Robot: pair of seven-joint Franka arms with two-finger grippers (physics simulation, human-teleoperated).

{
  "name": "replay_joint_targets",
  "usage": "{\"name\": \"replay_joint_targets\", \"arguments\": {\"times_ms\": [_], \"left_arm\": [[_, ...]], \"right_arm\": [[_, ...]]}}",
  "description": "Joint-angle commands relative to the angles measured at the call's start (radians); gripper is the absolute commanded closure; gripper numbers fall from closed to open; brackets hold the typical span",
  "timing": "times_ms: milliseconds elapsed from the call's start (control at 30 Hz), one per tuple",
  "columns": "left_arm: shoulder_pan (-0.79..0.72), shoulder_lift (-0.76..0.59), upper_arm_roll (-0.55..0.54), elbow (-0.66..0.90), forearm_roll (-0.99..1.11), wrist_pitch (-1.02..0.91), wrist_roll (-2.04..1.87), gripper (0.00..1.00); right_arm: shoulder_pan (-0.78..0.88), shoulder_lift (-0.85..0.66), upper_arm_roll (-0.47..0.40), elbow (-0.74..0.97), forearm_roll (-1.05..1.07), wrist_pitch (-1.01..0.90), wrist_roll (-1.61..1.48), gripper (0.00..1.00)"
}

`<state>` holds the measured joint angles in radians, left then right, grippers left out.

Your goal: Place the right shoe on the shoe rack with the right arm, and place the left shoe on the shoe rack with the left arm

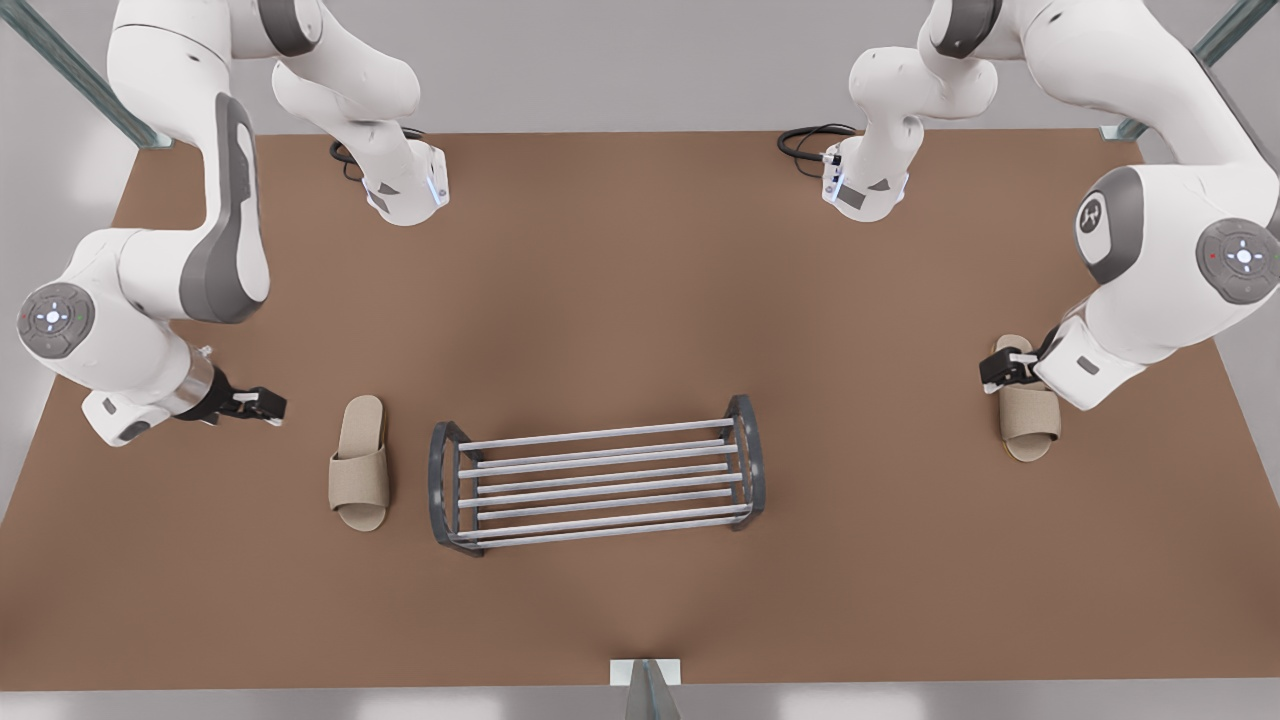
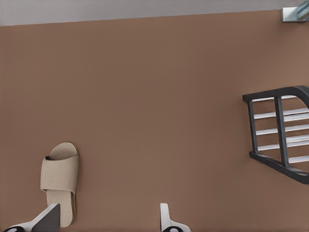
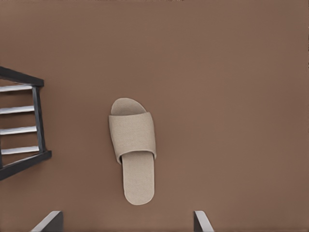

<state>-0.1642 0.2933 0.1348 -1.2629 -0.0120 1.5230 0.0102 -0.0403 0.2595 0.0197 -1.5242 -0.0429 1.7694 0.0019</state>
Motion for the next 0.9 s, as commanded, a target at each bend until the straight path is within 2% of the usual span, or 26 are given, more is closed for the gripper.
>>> {"name": "replay_joint_targets", "arguments": {"times_ms": [0, 67, 133, 167, 200, 233, 300, 333, 400, 433, 467, 500, 567, 600, 633, 700, 733, 767, 833, 867], "left_arm": [[0.0, 0.001, 0.0, 0.0, 0.001, 0.005, -0.003, 0.0], [0.0, 0.0, 0.0, -0.003, 0.007, 0.006, -0.003, 0.0], [-0.002, -0.011, 0.003, -0.041, 0.003, 0.08, -0.001, 0.0], [-0.002, -0.019, 0.005, -0.105, 0.004, 0.149, 0.001, 0.0], [-0.002, -0.08, 0.016, -0.232, 0.007, 0.253, 0.045, 0.0], [-0.003, -0.155, 0.043, -0.366, 0.009, 0.35, 0.111, 0.0], [-0.003, -0.216, 0.046, -0.512, 0.096, 0.506, 0.324, 0.0], [-0.003, -0.242, 0.068, -0.602, 0.147, 0.647, 0.537, 0.0], [-0.003, -0.29, 0.091, -0.779, 0.269, 0.883, 0.721, 0.0], [-0.003, -0.292, 0.111, -0.822, 0.395, 0.963, 0.815, 0.0], [-0.003, -0.292, 0.123, -0.872, 0.476, 1.064, 0.846, 0.0], [-0.002, -0.292, 0.179, -0.961, 0.636, 1.247, 0.846, 0.0], [0.003, -0.286, 0.264, -1.033, 0.839, 1.448, 0.834, 0.0], [0.003, -0.281, 0.267, -1.056, 0.842, 1.476, 0.83, 0.0], [0.005, -0.243, 0.298, -1.089, 0.845, 1.592, 0.826, 0.0], [0.005, -0.203, 0.364, -1.119, 0.923, 1.717, 0.824, 0.0], [0.005, -0.203, 0.379, -1.138, 0.925, 1.735, 0.823, 0.0], [0.005, -0.16, 0.463, -1.185, 0.935, 1.888, 0.824, 0.0], [0.005, -0.123, 0.548, -1.19, 1.047, 1.965, 0.824, 0.0], [0.005, -0.108, 0.563, -1.19, 1.07, 1.967, 0.824, 0.0]], "right_arm": [[0.0, -0.002, 0.0, 0.001, 0.0, 0.007, -0.005, 0.0], [0.008, -0.026, 0.002, -0.039, -0.014, 0.05, -0.013, 0.0], [0.01, -0.117, 0.008, -0.22, -0.057, 0.226, -0.069, 0.0], [0.007, -0.123, 0.006, -0.24, -0.037, 0.232, -0.062, 0.0], [0.005, -0.124, -0.006, -0.249, 0.046, 0.239, -0.065, 0.0], [0.016, -0.135, -0.055, -0.266, 0.107, 0.24, -0.065, 0.0], [0.005, -0.181, -0.066, -0.392, 0.193, 0.383, -0.05, 0.0], [0.016, -0.212, -0.063, -0.43, 0.215, 0.438, -0.045, 0.0], [0.017, -0.239, -0.034, -0.471, 0.031, 0.444, -0.215, 0.0], [0.016, -0.246, 0.028, -0.493, -0.092, 0.449, -0.218, 0.0], [0.016, -0.259, 0.054, -0.533, -0.234, 0.481, -0.221, 0.0], [0.017, -0.275, 0.074, -0.577, -0.359, 0.533, -0.221, 0.0], [0.036, -0.204, 0.146, -0.577, -0.584, 0.544, -0.211, 0.0], [0.054, -0.203, 0.147, -0.611, -0.607, 0.613, -0.206, 0.0], [0.053, -0.194, 0.146, -0.643, -0.731, 0.688, -0.206, 0.0], [0.056, -0.169, 0.146, -0.685, -1.034, 0.762, -0.059, 0.0], [0.053, -0.146, 0.146, -0.721, -1.092, 0.843, 0.041, 0.0], [0.054, -0.137, 0.146, -0.732, -1.328, 0.845, 0.161, 0.0], [0.054, -0.112, 0.146, -0.748, -1.491, 0.858, 0.3, 0.0], [0.054, -0.1, 0.146, -0.766, -1.664, 0.849, 0.461, 0.0]]}}
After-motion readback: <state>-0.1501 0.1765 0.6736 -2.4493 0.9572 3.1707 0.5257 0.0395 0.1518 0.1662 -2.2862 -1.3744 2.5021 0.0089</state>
